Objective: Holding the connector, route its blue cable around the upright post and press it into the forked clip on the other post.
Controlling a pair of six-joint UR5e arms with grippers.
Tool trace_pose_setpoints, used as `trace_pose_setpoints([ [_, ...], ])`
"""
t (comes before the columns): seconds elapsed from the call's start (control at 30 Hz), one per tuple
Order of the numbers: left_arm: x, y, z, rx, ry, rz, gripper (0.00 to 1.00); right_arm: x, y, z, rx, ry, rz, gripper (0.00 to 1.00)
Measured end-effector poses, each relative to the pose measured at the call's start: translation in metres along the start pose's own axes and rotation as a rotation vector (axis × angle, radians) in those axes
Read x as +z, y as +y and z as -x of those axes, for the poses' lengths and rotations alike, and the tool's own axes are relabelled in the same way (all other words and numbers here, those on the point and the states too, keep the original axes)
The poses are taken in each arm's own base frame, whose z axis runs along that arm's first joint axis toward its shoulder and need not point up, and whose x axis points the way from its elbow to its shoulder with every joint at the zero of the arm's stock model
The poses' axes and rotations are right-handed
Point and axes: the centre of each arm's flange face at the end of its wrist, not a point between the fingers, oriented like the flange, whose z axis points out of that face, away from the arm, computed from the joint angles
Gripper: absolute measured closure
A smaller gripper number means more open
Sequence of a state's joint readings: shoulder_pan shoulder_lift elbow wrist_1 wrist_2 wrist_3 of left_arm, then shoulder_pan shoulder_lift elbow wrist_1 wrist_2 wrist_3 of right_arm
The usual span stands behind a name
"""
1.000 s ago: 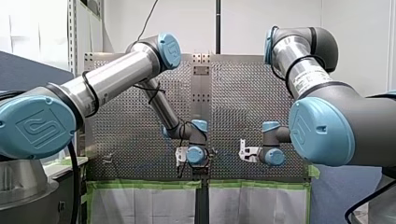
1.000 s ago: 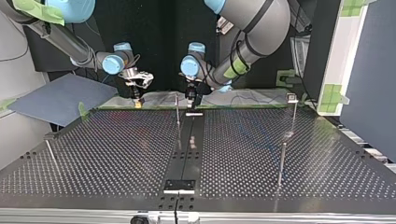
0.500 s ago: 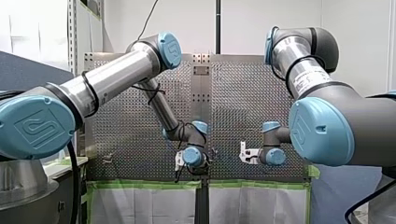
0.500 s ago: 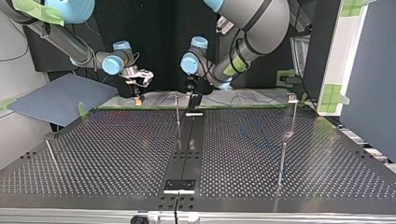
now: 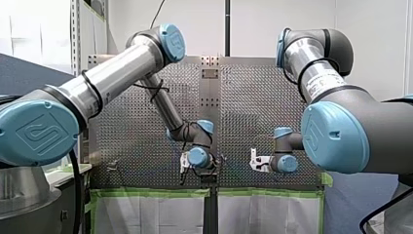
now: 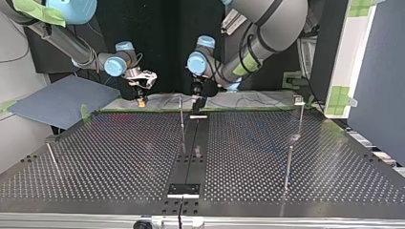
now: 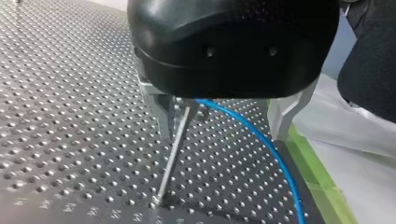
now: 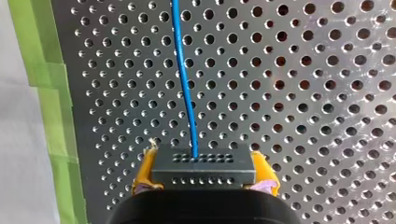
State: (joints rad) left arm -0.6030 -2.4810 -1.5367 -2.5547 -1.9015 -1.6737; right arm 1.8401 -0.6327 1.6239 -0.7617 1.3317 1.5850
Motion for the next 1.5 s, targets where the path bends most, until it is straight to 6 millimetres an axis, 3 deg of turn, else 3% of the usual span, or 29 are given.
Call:
trace_pose_setpoints([
  [0.5,-0.026,-0.016,-0.017,0.011,0.033,-0.126,0.01,0.000,-0.001,0.001,0.001,-0.002,-0.001,1.00],
  [0.83,-0.033,-0.028,-0.005,0.011,0.012,-0.154,0.01,0.000,0.000,0.002,0.003,-0.003,0.000,1.00],
  [1.5,-0.042,-0.040,-0.004,0.019,0.009,-0.146,0.01,0.000,-0.001,0.003,0.009,-0.004,-0.009,1.00],
])
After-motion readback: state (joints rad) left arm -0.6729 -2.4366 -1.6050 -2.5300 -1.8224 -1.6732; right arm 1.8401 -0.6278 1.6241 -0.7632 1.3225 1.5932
